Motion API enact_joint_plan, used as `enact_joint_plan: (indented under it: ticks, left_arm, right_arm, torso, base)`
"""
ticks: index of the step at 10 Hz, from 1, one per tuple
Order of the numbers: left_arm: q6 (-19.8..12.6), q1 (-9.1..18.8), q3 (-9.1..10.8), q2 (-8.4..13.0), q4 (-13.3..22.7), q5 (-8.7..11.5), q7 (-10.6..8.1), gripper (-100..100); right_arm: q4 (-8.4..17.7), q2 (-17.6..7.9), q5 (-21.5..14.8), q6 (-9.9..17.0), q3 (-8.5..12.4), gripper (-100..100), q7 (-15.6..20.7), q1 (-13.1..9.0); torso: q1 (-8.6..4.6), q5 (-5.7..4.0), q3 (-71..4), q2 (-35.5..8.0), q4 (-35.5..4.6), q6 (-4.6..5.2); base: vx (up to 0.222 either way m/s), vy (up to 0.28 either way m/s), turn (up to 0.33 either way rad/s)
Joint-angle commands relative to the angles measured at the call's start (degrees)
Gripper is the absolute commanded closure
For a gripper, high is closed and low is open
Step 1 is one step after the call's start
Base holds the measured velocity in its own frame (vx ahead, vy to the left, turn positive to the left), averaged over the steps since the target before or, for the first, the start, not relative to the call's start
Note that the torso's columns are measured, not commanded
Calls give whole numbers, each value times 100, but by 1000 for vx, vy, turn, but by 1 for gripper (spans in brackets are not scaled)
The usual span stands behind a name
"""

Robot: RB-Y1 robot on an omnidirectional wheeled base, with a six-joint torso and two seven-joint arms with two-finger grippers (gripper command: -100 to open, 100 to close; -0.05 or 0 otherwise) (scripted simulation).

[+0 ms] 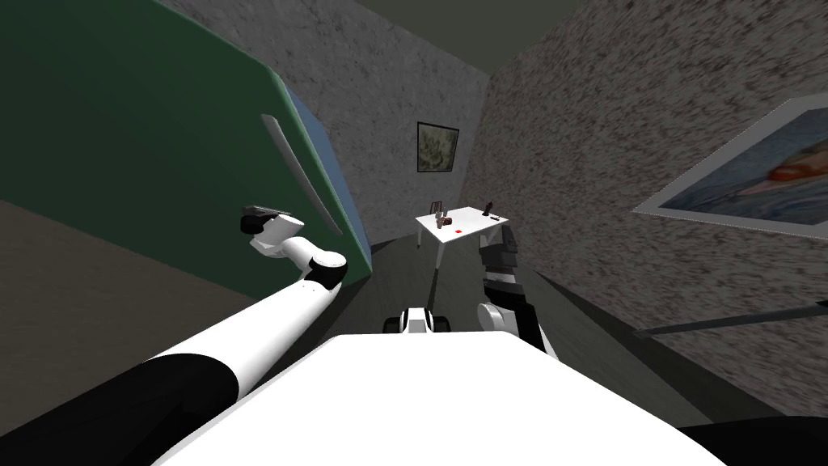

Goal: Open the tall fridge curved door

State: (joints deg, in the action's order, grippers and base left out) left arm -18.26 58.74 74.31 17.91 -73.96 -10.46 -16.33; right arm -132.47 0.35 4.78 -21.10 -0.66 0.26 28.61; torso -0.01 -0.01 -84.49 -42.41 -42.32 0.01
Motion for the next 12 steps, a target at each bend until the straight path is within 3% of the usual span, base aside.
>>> enact_joint_plan:
  ticks: [1,2,3,4,5,12]
  left_arm:
    - [-77,-37,-326,-2,268,192,-77,100]
    - [-77,-37,-326,-2,268,192,-77,100]
    - [-131,-67,-530,-7,429,317,-122,100]
    - [-95,-54,-427,0,360,258,-96,100]
    - [-149,37,-362,-5,347,280,-147,-100]
    - [-363,429,-35,-64,229,322,-327,-100]
  right_arm:
    - [0,0,0,0,-1,0,0,0]
    - [0,0,0,0,0,0,0,0]
    - [0,0,0,0,0,0,0,1]
    - [0,0,0,0,0,0,0,0]
    - [0,0,0,0,0,0,0,2]
    - [-1,-1,0,-1,0,0,0,6]
  torso:
    - [-11,-2,-9,16,3,0]
    - [-6,-2,-7,9,3,-1]
    - [2,1,-12,21,5,-2]
    - [16,6,-8,10,4,-2]
    - [-1,1,-30,52,12,-1]
    - [-1,0,3,-5,-2,-2]
  base:
    - [-318,30,37]
    - [-281,41,16]
    - [-316,73,45]
    - [-160,41,3]
    - [82,38,-69]
    - [179,62,-80]
